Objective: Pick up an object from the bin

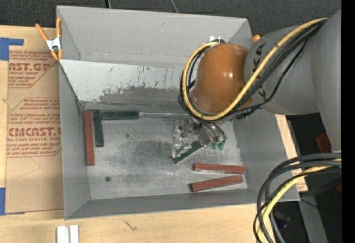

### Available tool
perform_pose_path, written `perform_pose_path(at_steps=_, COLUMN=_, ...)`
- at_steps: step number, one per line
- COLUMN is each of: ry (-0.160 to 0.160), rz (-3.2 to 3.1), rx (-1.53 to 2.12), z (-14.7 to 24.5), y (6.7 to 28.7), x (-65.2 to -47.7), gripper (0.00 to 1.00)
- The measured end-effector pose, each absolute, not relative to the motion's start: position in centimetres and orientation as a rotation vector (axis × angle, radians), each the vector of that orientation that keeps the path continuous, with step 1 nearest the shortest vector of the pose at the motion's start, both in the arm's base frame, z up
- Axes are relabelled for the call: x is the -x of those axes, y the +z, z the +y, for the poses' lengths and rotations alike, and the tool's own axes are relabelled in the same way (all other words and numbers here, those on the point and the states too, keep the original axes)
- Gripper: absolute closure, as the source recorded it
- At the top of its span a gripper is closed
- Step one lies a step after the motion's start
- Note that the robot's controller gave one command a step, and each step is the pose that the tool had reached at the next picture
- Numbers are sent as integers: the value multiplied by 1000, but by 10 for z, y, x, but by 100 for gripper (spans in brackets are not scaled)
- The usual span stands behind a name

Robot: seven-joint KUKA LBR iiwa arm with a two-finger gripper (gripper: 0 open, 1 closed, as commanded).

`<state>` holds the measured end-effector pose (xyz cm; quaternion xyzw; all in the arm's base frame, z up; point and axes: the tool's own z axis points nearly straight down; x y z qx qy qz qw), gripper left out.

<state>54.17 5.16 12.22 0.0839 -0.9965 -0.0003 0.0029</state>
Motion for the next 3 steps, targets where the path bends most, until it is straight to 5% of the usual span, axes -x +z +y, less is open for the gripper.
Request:
perform_pose_path(at_steps=1, ry=0, rz=-3130, rx=-249, z=52, y=199, x=-548, gripper=100)
perform_pose_path(at_steps=2, ry=-4, rz=-3141, rx=-244, z=46, y=215, x=-547, gripper=100)
perform_pose_path(at_steps=3, ry=5, rz=-3133, rx=-260, z=27, y=209, x=-565, gripper=100)
